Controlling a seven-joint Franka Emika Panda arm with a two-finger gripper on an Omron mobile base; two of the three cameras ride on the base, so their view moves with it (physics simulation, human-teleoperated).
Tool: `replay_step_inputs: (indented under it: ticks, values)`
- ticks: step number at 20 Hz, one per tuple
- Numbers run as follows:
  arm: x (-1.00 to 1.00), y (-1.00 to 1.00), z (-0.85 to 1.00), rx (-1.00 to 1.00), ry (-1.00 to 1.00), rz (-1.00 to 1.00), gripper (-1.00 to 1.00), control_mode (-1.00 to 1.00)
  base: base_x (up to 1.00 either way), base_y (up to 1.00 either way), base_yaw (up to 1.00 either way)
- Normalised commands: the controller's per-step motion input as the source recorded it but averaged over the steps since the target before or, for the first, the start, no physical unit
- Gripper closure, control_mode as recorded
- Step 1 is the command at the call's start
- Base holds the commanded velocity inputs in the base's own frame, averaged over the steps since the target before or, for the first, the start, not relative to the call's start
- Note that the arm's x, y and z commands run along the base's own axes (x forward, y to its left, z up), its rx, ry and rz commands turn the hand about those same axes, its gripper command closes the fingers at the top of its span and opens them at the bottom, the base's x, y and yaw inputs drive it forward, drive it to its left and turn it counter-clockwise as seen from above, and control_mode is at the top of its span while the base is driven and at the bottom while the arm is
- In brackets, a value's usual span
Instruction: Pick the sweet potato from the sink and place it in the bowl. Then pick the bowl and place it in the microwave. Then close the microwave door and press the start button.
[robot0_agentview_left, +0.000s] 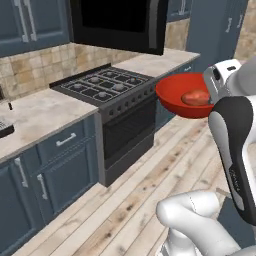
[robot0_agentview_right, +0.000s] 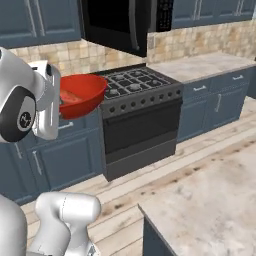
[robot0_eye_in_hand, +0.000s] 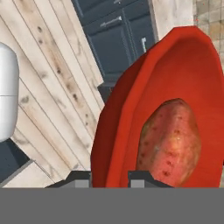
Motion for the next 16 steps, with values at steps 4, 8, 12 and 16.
replay_step_inputs:
  ticks: [4,8,12,16]
  values:
    - [0.00,0.00,0.00,0.00,0.00,0.00,1.00,1.00,0.00,0.00,-0.59]
    - [0.00,0.00,0.00,0.00,0.00,0.00,1.00,1.00,0.00,0.19,-0.56]
    - [0.00,0.00,0.00,0.00,0.00,0.00,1.00,1.00,0.00,0.64,-0.44]
    - [0.00,0.00,0.00,0.00,0.00,0.00,1.00,1.00,0.00,0.76,-0.36]
